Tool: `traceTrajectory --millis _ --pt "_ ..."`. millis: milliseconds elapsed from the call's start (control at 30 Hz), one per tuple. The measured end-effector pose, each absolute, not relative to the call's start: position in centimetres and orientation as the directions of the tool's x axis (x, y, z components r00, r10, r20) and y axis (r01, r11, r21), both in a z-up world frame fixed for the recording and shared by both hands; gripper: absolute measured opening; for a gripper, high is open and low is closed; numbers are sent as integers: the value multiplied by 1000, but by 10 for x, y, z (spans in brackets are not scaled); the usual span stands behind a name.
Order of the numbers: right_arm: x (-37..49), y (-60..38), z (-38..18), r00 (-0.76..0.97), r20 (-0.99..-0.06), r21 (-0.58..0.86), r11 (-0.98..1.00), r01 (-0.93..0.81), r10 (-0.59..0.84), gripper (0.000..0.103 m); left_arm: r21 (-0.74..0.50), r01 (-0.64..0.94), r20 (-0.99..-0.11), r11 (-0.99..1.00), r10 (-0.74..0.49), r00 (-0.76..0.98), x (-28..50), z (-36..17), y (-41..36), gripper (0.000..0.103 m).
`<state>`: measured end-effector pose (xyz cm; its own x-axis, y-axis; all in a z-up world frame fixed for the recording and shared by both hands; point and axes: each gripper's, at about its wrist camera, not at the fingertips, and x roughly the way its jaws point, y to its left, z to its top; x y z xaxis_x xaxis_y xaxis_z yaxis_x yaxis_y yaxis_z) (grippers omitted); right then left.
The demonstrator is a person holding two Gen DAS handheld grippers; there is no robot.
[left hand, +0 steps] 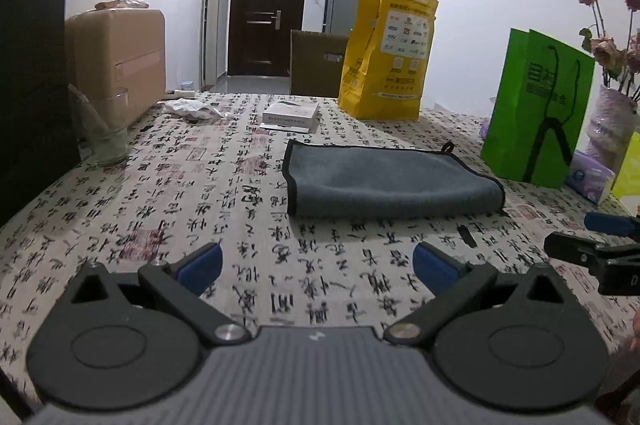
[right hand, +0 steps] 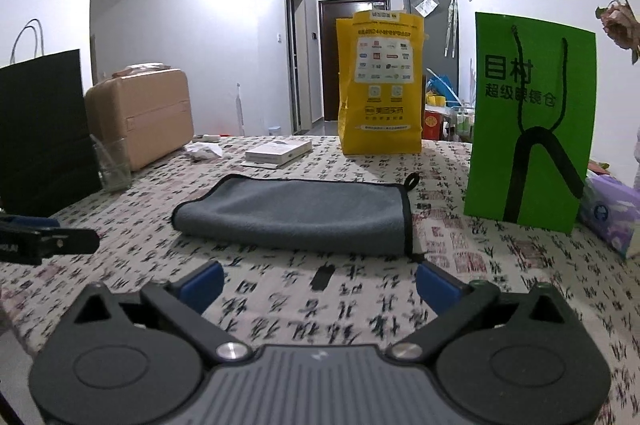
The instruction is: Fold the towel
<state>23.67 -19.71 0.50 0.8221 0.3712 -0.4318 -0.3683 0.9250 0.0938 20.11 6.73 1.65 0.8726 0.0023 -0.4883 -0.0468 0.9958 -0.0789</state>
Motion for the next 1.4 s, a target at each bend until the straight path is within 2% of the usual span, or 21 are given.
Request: traceTrajectory --millis 200,567,833,1000,1200,1400 --pt "202 -195 1 827 -422 78 924 -374 371 103 -65 -55 -463 996 19 886 172 11 58 103" --pt "149 -201 7 848 -373 52 921 -386 377 103 -8 -32 -332 999 28 943 102 6 41 103" --pt "96 -206 -7 845 -347 63 909 -412 407 103 -1 -11 -314 1000 10 949 59 -3 32 103" --pt "71 -204 -9 844 -324 48 898 -436 427 103 43 -9 -256 999 20 967 37 -4 24 103" --pt "40 -201 -8 840 -301 34 885 -464 452 103 23 -22 -249 1000 27 968 17 -3 31 103" --pt "24 -194 -12 819 -332 16 871 -492 469 103 31 0 -273 1000 8 962 1 -10 27 103"
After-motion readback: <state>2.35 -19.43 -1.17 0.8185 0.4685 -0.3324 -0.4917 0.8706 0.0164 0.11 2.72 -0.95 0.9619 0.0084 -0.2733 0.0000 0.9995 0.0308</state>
